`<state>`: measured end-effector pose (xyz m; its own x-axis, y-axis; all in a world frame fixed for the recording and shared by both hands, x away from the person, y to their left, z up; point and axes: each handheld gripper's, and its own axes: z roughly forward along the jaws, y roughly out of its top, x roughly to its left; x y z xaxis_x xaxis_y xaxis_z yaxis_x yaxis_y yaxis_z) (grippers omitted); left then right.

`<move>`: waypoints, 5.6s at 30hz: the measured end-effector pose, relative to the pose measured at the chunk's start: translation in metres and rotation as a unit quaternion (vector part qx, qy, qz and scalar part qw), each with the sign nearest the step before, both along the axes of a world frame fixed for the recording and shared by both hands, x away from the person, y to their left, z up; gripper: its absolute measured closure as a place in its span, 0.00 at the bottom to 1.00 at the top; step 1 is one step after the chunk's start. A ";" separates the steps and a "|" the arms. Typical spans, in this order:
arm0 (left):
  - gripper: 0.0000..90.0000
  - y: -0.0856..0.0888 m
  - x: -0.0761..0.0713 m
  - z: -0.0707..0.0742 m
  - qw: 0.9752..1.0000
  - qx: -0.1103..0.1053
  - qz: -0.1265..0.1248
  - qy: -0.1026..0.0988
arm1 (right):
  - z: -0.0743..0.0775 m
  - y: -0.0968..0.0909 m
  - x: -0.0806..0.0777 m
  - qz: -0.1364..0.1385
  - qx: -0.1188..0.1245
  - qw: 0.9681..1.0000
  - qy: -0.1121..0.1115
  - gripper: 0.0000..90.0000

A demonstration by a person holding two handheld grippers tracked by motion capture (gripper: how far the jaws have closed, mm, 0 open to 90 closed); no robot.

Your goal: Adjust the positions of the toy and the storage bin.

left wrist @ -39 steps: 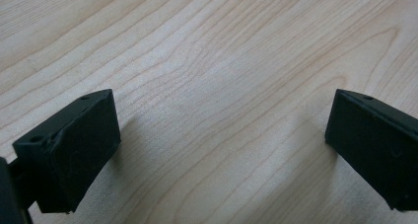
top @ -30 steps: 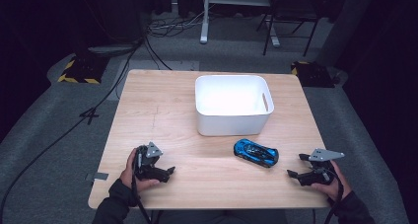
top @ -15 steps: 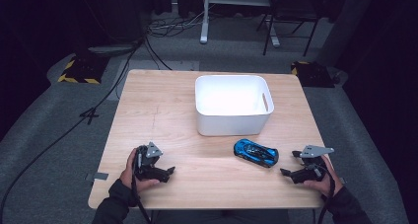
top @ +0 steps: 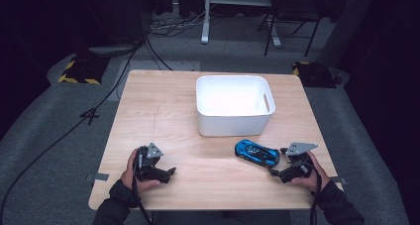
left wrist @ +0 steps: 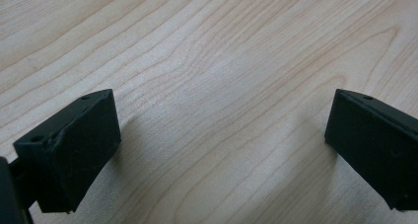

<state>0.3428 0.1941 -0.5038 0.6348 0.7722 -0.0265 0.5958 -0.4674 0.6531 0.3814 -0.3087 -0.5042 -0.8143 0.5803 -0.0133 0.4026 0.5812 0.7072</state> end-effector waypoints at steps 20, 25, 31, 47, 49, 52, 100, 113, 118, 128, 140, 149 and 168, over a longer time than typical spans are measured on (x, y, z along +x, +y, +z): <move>0.01 0.000 0.000 0.000 1.000 0.000 0.000 0.000 | 0.000 0.018 0.010 0.021 0.014 1.000 -0.002 0.12; 0.01 0.000 0.000 0.000 1.000 0.000 -0.001 0.000 | 0.001 0.016 0.009 0.028 0.026 0.999 -0.008 0.23; 0.01 0.000 0.000 0.000 1.000 0.000 -0.001 0.000 | 0.001 0.015 0.008 0.033 0.029 0.999 -0.008 0.24; 0.01 0.000 0.000 0.001 1.000 0.005 0.001 -0.005 | 0.006 -0.015 -0.005 0.004 0.056 0.998 -0.007 0.27; 0.01 0.000 0.000 0.000 1.000 0.001 0.001 -0.001 | 0.007 -0.022 -0.005 -0.012 0.055 0.998 -0.014 0.27; 0.01 0.000 0.000 0.001 1.000 0.008 0.002 -0.009 | 0.009 -0.032 -0.003 -0.042 0.057 0.997 -0.023 0.27; 0.30 -0.110 0.046 0.113 0.975 -0.081 -0.086 -0.188 | 0.002 -0.069 0.013 -0.188 0.052 0.981 -0.015 0.27; 0.29 -0.152 0.073 0.123 0.977 -0.075 -0.117 -0.163 | 0.002 -0.069 0.014 -0.187 0.052 0.981 -0.012 0.27; 0.34 -0.171 0.082 0.120 0.976 -0.079 -0.124 -0.162 | 0.002 -0.069 0.013 -0.187 0.052 0.981 -0.011 0.27; 0.51 -0.210 0.091 0.120 0.978 -0.020 -0.154 -0.140 | 0.002 -0.069 0.014 -0.186 0.051 0.981 -0.016 0.27; 0.74 -0.214 0.105 0.123 0.981 -0.022 -0.159 -0.107 | 0.002 -0.069 0.013 -0.189 0.055 0.980 -0.013 0.27; 0.83 -0.222 0.102 0.125 0.976 -0.010 -0.193 -0.106 | 0.002 -0.069 0.013 -0.189 0.054 0.980 -0.012 0.27; 0.89 -0.217 0.059 0.126 0.956 0.002 -0.269 -0.116 | 0.002 -0.068 0.013 -0.188 0.046 0.981 -0.014 0.27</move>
